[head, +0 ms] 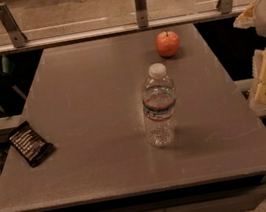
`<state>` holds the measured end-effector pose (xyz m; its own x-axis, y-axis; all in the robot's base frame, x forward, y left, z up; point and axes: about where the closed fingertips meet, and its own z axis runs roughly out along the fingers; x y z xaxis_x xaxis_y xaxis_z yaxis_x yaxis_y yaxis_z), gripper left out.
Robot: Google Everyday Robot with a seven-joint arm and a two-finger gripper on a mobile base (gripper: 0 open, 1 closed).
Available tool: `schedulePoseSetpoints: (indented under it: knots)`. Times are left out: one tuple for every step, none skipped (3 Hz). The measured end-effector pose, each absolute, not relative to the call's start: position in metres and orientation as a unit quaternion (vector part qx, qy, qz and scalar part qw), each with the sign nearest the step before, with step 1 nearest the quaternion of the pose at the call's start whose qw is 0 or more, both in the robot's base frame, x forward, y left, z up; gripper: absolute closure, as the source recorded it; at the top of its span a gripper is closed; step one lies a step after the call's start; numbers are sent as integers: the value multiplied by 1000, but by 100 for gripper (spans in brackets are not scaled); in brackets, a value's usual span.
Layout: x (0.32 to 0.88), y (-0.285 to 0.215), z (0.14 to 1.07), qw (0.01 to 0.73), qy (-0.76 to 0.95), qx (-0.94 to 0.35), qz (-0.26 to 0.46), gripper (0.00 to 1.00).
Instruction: Pick apple
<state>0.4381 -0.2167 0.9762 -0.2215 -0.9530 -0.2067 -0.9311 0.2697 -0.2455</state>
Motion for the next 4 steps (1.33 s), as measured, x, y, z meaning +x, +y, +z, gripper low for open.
schedulePoseSetpoints:
  knots:
    - [438,-217,976,159,781,-603,-34,0]
    - [457,-221,977,184,772,-608,-34,0]
    - [504,-229,977,236,755,-612,-29,0]
    - [576,-231,974,311,739,-598,-10,0]
